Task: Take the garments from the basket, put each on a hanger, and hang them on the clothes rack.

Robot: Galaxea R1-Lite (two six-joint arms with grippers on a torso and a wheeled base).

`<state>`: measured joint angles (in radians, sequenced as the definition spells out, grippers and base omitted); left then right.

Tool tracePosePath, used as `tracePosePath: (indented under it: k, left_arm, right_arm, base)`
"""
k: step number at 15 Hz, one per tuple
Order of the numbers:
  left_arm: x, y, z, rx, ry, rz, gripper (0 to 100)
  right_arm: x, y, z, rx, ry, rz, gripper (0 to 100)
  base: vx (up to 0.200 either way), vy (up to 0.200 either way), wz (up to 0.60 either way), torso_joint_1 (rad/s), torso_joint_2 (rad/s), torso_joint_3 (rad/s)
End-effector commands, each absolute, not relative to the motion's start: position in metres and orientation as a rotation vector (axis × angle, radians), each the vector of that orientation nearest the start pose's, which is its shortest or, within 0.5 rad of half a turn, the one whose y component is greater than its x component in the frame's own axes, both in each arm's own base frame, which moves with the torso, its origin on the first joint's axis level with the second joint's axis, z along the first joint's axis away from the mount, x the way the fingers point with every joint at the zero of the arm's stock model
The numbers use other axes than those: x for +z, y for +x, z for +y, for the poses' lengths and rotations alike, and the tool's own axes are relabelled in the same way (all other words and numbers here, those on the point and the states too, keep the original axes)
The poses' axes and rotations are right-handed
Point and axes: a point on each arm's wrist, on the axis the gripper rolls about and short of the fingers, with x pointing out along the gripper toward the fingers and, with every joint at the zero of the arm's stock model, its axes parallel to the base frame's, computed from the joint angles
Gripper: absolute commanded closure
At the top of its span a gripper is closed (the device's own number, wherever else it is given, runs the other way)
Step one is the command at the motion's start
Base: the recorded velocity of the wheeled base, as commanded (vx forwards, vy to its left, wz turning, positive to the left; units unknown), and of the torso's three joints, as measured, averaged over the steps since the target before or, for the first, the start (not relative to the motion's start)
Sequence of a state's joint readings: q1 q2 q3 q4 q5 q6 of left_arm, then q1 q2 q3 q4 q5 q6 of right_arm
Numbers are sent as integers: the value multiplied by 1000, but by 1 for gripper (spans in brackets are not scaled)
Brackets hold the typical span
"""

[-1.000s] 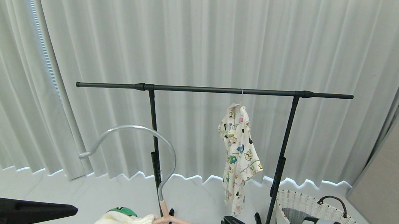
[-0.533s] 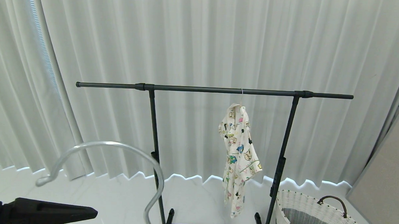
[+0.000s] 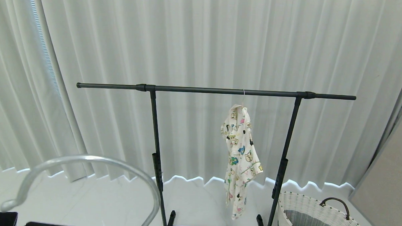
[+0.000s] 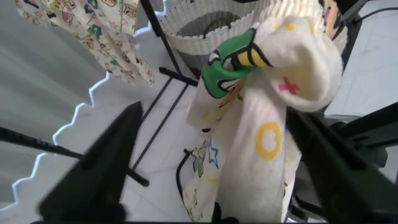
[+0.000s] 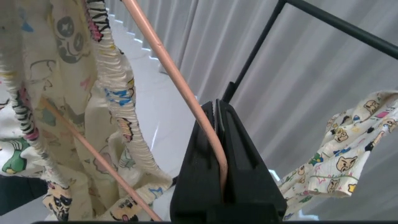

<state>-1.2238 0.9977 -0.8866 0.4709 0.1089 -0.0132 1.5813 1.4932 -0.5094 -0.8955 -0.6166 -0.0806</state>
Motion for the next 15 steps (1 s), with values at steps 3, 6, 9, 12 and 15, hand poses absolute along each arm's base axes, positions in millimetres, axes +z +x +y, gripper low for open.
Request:
tracePosePath:
  k: [3,6,9,12,15]
  left_arm:
    - [248,38,-98,-1075,374,498,100]
    - [248,38,-98,-1075,374,498,100]
    - [244,38,-97,-1069,381,509,100]
    - [244,38,-96,-1067,382,506,100]
    - [240,42,-93,-979,436,487,100]
  right_arm:
    - [187,10,234,966,-154,1,100]
    - [186,11,234,966,-159,2,100]
    - [183,11,233,965,-172,7,0]
    - [182,12,231,954,-184,7,0]
    - [179,22,225,913,-200,13,0]
  base:
    - [0,0,0,0,0,0]
    - [0,0,0,0,0,0]
    - [0,0,0,0,0,0]
    - [0,0,0,0,0,0]
    - [0,0,0,0,0,0]
